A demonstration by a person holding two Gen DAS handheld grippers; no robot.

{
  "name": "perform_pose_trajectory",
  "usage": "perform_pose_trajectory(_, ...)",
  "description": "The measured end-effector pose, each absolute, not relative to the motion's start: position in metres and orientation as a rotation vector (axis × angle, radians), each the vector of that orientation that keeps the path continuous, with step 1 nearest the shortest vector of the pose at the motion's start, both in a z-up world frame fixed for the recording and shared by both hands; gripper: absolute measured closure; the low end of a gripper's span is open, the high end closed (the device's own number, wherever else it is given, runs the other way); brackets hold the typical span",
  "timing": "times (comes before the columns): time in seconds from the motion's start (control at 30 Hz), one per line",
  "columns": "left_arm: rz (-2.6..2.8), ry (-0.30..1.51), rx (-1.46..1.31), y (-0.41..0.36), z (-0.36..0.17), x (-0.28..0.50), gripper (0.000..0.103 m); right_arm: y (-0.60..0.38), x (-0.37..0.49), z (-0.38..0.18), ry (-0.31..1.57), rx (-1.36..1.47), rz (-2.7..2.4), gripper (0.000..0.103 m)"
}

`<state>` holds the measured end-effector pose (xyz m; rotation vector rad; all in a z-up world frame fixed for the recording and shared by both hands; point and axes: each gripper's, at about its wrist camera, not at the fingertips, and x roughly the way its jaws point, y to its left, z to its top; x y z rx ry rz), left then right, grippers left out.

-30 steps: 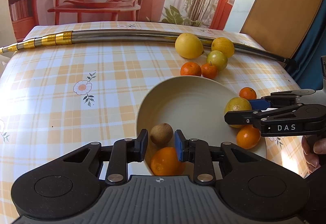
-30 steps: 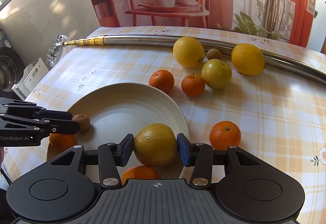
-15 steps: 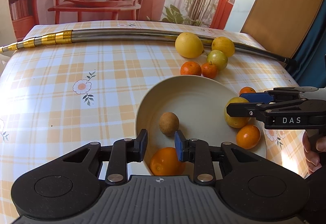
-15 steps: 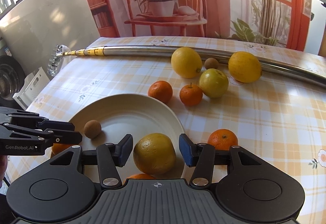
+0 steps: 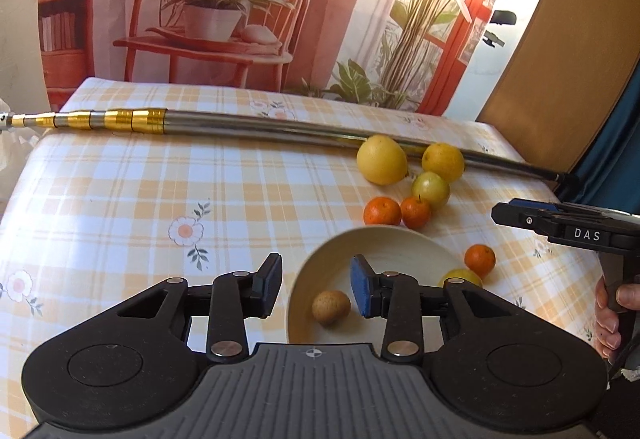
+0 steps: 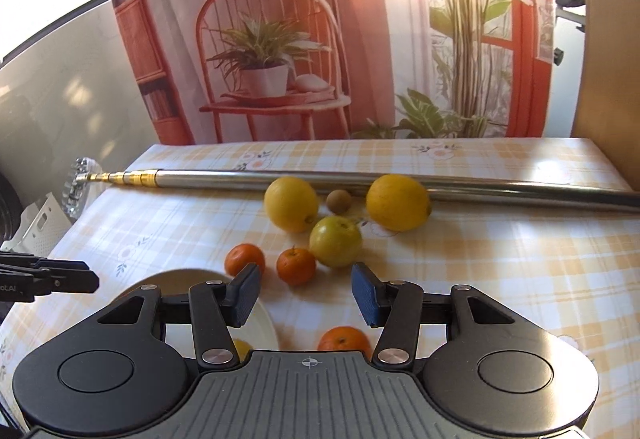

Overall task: Organize fruits
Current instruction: 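Open both tools to drop the kiwi and lemon into the plate, then move both open tools back toward the loose fruit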

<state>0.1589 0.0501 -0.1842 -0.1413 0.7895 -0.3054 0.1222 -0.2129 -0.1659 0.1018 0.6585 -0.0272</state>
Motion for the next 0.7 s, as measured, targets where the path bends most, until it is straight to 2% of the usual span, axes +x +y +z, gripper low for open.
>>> perform_pose_trajectory(0.27,-0.286,0.715,-0.173,0.059,-0.153,0.174,0.064,-0.229,0.12,-0.158,0.616,0.065,-0.088,0.056)
perform_pose_trajectory(0.57,-0.297,0.702,-0.171,0.056,-0.143,0.173,0.064,-0.223,0.118,-0.153,0.591,0.07,-0.063,0.056)
perform_pose_trajectory(0.7,-0.277,0.66,-0.103,0.057,-0.128,0.169,0.063,-0.24,0.113,-0.141,0.546,0.193,-0.064,0.056)
